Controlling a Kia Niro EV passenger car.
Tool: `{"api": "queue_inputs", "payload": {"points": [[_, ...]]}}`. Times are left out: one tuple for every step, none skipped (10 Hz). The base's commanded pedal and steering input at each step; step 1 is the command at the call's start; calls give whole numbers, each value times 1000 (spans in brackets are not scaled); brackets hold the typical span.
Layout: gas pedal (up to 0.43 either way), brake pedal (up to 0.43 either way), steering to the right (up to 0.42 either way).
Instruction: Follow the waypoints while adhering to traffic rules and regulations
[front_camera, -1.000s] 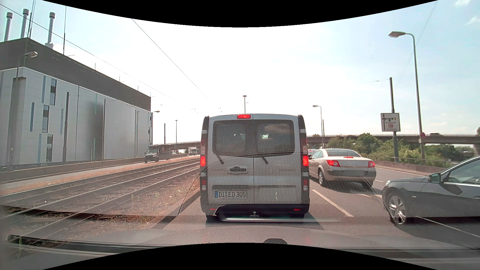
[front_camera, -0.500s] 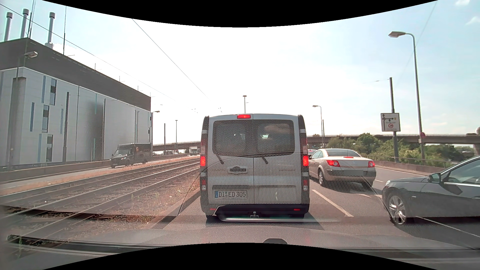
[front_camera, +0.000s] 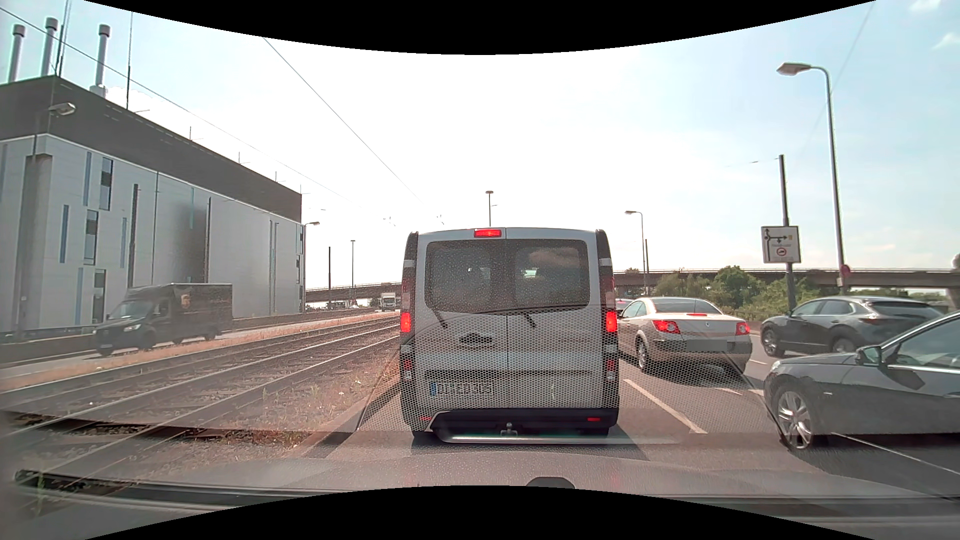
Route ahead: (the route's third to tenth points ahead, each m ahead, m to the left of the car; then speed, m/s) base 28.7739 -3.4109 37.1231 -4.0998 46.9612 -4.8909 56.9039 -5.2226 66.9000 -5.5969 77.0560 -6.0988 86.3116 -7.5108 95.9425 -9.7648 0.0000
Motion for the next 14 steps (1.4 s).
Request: {"api": "queue_inputs", "payload": {"points": [[0,299,-15],[0,299,-15],[0,299,-15],[0,299,-15],[0,299,-20],[0,299,-19],[0,299,-18],[0,299,-19],[0,299,-19],[0,299,-18],[0,299,-19],[0,299,-18],[0,299,-19],[0,299,-18]]}}
